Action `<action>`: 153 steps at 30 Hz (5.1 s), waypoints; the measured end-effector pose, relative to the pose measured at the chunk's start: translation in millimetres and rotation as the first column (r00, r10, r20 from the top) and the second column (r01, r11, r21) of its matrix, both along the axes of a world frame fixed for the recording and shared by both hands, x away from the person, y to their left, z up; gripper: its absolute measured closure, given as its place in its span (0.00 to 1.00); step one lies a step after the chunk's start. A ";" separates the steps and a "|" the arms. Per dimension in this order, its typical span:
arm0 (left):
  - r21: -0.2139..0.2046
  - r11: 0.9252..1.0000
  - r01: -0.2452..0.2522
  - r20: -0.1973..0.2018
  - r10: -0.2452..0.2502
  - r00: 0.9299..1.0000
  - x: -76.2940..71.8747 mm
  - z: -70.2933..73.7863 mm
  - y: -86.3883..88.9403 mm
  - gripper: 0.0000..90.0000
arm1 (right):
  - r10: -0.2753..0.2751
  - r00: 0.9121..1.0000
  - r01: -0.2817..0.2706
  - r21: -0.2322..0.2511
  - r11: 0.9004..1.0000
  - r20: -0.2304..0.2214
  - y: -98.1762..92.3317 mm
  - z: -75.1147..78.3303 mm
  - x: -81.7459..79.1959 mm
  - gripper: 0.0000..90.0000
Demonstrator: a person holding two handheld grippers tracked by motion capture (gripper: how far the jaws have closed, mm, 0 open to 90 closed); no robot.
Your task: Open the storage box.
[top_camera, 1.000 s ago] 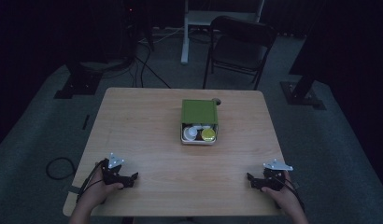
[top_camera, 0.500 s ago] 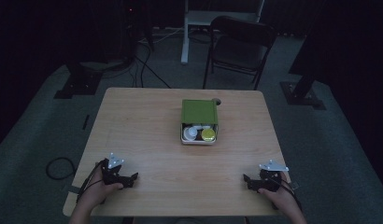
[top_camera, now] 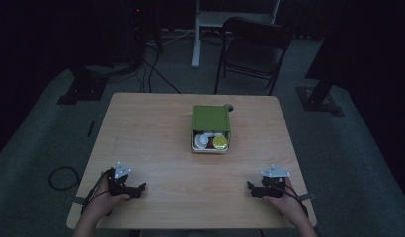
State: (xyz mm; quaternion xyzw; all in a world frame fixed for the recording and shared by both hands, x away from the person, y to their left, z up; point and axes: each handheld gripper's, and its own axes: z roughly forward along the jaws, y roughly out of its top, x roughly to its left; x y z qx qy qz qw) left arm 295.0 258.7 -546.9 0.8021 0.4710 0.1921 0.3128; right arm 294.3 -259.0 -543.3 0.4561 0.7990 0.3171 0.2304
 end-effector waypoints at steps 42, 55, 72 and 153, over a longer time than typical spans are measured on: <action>0.000 1.000 0.001 0.000 -0.001 1.000 0.0 0.0 0.1 0.00 | 0.354 0.889 -0.192 -0.466 0.864 0.291 114.1 20.8 27.8 0.14; 0.000 1.000 0.001 0.000 -0.001 1.000 0.0 0.0 0.1 0.00 | 0.443 0.840 -0.218 -0.554 0.803 0.312 144.3 22.0 29.3 0.16; 0.000 1.000 0.001 0.000 -0.001 1.000 0.0 0.0 0.1 0.00 | 0.607 0.713 -0.185 -0.740 0.646 0.352 173.0 16.3 36.9 0.35; 0.000 1.000 0.001 0.001 -0.001 1.000 0.0 0.0 0.1 0.00 | 0.697 0.671 -0.119 -0.891 0.439 0.254 181.6 -2.0 32.4 0.80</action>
